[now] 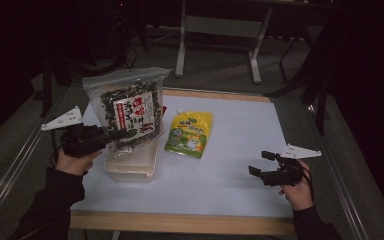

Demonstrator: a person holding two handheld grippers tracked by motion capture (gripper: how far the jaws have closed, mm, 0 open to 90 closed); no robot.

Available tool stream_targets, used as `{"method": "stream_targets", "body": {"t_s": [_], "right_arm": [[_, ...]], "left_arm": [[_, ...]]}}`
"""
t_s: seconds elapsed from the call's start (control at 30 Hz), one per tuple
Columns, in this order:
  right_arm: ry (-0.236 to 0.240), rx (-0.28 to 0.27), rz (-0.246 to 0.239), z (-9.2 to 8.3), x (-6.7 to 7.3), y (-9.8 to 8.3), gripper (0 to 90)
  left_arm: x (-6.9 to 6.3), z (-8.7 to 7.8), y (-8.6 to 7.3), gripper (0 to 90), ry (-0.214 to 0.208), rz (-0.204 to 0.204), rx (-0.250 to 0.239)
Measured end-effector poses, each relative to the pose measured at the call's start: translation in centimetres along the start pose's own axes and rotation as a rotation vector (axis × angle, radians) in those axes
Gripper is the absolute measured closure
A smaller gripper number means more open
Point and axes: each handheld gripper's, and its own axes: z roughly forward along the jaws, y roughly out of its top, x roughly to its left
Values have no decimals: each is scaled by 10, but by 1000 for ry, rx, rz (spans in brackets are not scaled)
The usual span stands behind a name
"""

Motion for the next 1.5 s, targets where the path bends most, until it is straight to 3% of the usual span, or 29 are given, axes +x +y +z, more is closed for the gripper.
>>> {"method": "stream_targets", "body": {"t_s": [0.23,0.5,0.77,0.97,1.2,1.27,1.37,1.5], "right_arm": [[0,2,2,1,0,0,139],[2,5,0,3,0,-1,139],[1,3,4,1,-1,-2,139],[-1,4,7,0,-2,-3,139],[1,6,6,0,-1,-3,140],[2,8,6,1,-1,-3,139],[5,11,7,1,-1,-4,140],[4,13,12,0,-2,-4,142]], "left_arm": [[14,-4,-18,764,37,-15,51],[25,6,-35,764,75,-18,86],[25,28,-45,764,106,32,157],[32,30,-58,764,103,9,139],[35,35,-62,763,117,49,140],[40,38,-66,763,123,30,164],[49,37,-72,761,99,-24,161],[52,35,-73,760,86,-38,156]]}}
